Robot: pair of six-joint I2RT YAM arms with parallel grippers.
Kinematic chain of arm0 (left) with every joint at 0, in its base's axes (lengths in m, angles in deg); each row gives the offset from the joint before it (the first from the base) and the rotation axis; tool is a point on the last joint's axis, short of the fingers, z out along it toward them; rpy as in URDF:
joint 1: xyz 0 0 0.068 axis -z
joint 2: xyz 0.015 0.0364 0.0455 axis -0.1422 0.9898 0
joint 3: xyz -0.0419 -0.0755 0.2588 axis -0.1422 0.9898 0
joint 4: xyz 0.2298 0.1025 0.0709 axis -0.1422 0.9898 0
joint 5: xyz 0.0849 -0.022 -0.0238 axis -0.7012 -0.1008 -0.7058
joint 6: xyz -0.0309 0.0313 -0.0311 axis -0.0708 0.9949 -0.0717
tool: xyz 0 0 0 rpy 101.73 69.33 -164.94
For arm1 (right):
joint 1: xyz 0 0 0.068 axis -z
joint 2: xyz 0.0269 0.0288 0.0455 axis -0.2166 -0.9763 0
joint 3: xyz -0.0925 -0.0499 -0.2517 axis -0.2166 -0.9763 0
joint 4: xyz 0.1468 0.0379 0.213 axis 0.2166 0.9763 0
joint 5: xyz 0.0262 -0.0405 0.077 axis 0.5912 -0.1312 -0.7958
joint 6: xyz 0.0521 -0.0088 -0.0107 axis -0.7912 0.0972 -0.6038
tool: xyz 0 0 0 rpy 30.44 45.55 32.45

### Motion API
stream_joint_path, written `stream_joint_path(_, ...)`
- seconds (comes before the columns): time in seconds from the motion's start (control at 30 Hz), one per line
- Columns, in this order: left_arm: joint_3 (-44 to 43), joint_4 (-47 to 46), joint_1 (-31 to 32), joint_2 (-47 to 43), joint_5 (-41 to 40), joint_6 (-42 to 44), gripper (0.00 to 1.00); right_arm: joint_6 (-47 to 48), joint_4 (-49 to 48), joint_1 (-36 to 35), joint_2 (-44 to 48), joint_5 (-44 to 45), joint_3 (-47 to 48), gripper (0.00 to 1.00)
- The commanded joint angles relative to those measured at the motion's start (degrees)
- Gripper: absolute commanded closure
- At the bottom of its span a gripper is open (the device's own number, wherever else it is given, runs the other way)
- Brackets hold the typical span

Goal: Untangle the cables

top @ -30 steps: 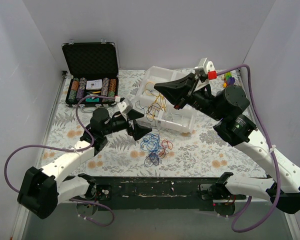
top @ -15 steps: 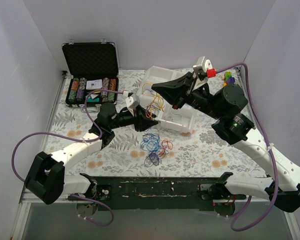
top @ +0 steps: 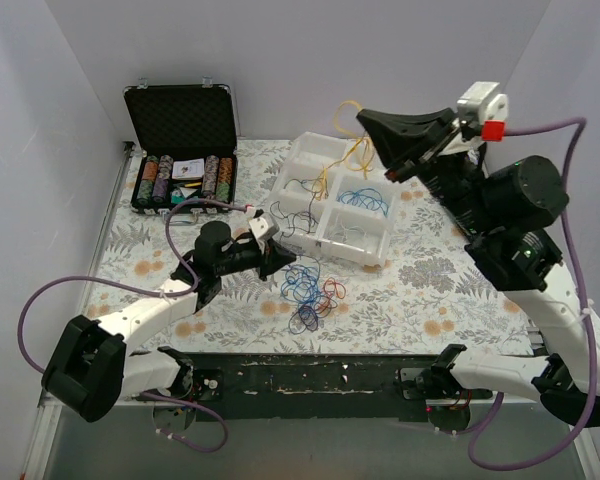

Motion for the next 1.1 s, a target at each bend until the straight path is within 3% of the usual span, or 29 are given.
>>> stream_joint_path(0.0,4.9,7.93,-1.62,-4.27,-0.75,5.76,1.0,10.59,1.65,-0.11,2.05,13.82,5.45,0.99)
stream_joint_path(0.37,7.64,7.41,-3.56,-5.34,-1.64,6.12,1.0,20.79,-2.2,-0.03,-3.04,26.23,10.28,0.99)
stream_joint_path(0.5,9.56,8.9,-3.91,-6.82,-1.11,6.47,1.0,25.28,-5.56,0.23,-5.49,27.04,18.44,0.99)
stream_joint_path(0.6,11.41,7.94,-3.91,-9.02,-1.46,6.82,1.0,24.76,-1.53,0.23,-9.71,25.28,25.47,0.99)
stream_joint_path(0.87,3.33,8.02,-3.91,-7.62,-1.99,4.89,1.0,9.75,-4.85,4.88,-14.28,18.25,6.7,0.99)
stream_joint_path(1.07,1.39,10.57,-3.91,-10.95,-2.16,2.78,1.0,4.19,-7.31,8.23,-25.17,17.88,5.98,0.99)
